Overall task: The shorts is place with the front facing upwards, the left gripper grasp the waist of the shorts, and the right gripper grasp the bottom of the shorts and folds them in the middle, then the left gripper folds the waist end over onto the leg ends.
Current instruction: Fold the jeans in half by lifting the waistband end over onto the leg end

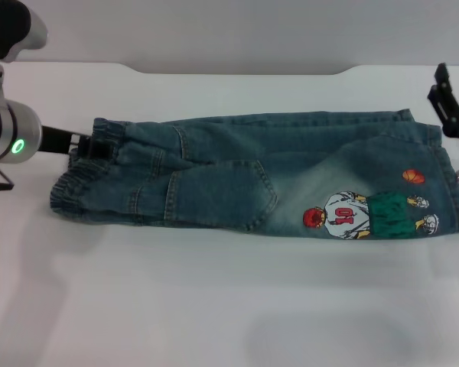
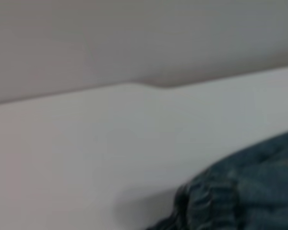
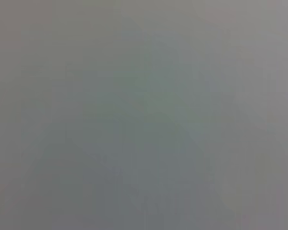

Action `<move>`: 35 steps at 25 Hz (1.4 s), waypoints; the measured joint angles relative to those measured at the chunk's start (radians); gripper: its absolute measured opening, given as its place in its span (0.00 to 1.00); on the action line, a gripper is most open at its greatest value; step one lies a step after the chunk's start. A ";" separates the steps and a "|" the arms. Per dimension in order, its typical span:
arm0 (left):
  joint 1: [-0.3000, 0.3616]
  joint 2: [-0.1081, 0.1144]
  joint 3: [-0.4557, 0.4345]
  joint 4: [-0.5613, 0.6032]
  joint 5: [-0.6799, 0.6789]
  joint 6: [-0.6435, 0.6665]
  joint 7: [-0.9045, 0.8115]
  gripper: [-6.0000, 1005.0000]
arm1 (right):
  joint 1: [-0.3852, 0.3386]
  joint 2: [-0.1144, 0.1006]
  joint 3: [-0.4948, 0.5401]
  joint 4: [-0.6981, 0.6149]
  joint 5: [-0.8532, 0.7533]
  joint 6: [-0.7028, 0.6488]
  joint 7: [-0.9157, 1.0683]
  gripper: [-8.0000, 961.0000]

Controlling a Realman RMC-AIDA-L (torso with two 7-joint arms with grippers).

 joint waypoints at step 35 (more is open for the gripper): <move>-0.139 -0.004 -0.034 0.190 -0.013 -0.213 0.018 0.81 | -0.012 -0.001 -0.069 0.025 0.008 0.030 -0.047 0.86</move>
